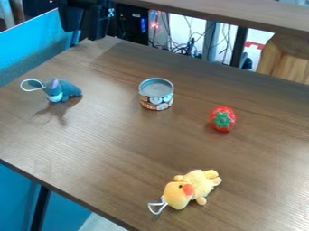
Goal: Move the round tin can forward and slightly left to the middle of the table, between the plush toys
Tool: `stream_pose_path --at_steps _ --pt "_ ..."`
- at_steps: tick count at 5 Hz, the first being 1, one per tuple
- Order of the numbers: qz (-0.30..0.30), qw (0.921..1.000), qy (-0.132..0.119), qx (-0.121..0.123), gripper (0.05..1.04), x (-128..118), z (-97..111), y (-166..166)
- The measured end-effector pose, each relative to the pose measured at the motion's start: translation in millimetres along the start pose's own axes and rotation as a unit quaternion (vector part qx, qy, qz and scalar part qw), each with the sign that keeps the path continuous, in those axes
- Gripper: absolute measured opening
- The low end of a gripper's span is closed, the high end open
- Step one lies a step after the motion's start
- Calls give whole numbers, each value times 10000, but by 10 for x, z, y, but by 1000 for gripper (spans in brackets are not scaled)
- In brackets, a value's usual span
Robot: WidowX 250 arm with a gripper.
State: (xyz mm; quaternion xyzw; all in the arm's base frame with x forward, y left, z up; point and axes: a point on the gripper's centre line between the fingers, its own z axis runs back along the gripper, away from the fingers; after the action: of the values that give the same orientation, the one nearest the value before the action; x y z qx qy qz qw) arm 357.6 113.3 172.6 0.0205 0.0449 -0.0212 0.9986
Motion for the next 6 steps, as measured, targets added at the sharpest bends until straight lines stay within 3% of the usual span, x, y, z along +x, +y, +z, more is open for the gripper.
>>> stream_pose_path --at_steps 1,2,3,4,5,6 --pt "-1 9997 232 -75 1001 17 -166 -12" --pt "-168 9994 306 -49 1001 184 -346 -227" --pt "-328 9988 182 -299 1001 372 -502 -519" --pt "35 9984 -379 -426 1001 536 -700 -614" --pt "248 9938 -1035 -326 1001 758 -760 -736" --pt "542 9867 -1524 -154 1001 917 -723 -725"
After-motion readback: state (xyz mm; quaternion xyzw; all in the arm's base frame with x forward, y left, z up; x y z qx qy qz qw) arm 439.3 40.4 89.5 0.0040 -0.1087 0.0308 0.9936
